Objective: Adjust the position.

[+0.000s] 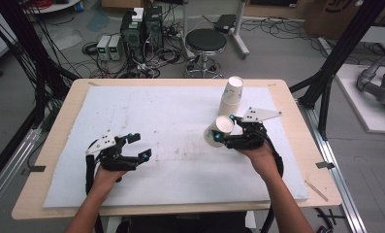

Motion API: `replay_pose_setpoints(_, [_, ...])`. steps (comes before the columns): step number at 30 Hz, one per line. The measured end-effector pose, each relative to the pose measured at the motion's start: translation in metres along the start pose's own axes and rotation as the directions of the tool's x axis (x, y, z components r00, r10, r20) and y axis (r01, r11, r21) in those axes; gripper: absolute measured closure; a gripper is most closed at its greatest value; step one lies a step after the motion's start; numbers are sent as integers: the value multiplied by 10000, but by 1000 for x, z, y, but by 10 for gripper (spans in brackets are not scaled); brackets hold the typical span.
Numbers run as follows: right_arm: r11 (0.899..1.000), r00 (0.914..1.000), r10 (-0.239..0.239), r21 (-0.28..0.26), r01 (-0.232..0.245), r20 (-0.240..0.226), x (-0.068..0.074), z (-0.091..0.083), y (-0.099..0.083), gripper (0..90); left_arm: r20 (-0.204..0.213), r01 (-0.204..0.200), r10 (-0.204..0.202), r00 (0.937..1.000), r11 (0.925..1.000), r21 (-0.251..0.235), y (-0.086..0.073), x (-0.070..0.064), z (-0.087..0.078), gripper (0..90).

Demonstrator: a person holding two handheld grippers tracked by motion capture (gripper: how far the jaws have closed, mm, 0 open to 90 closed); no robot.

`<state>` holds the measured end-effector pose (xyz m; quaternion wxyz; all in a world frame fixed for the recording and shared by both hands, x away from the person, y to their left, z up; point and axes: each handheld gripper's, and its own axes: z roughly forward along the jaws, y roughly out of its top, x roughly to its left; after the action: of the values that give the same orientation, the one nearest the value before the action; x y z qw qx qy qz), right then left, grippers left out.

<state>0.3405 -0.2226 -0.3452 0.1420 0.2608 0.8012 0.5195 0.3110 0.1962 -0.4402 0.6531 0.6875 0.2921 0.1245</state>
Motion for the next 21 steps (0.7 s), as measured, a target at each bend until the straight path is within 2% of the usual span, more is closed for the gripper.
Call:
replay_pose_setpoints(9, [9996,9993,112,-264,-122,-366,4,5,-7,339,174,-122,123,9998,9999,-47,1,-3,1,156])
replay_pose_setpoints(14, [9995,9984,-72,-320,54,-558,10,7,-6,339,379,-231,233,9990,9997,-63,3,-6,3,157])
replay_pose_setpoints(18, [9995,9975,-159,-287,139,-695,14,8,-7,339,587,-417,422,9974,9991,-97,5,-10,6,159])
replay_pose_setpoints(21, [9993,9965,-245,-297,221,-802,17,9,-7,339,765,-791,798,9939,9968,-127,6,-12,9,159])
